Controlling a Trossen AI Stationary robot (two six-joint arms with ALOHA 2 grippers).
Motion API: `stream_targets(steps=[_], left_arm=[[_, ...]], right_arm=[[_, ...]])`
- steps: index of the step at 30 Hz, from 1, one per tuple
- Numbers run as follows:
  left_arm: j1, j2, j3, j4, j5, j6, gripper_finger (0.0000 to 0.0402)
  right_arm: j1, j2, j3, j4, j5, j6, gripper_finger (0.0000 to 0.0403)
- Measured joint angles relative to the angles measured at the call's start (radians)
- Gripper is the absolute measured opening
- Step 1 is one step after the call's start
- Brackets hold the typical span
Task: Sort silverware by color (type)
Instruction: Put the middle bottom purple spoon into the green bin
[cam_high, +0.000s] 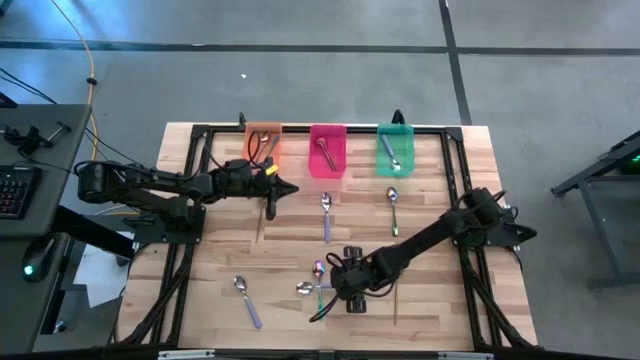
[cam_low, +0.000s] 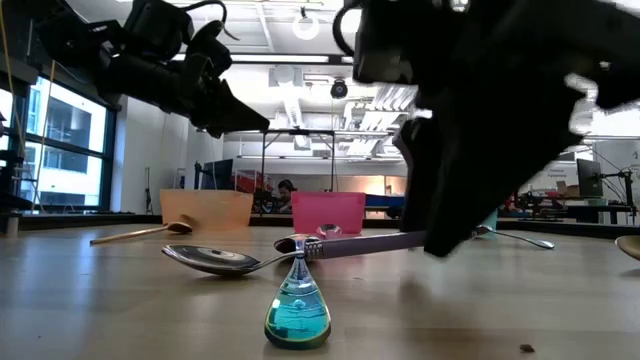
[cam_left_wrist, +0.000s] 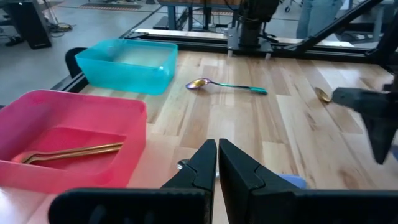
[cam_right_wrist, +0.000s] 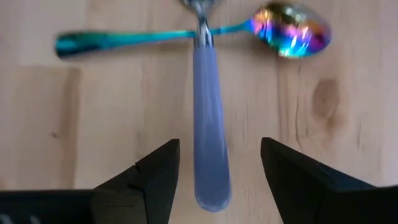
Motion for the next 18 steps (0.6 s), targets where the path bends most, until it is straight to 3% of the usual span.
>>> stream_targets(steps=[7,18], left_arm=[[-0.022,0.000,0.000,-0.001,-0.057,-0.002,0.0007],[-0.033,0.000,0.000,-0.001,-0.060,-0.027,0.0007]], right_arm=[[0.000,0.021,0.001,-0.041,-0.008,-0.018,0.0172],[-0.042,0.007,-0.001,-0.043,-0.062,-0.027,0.0051]])
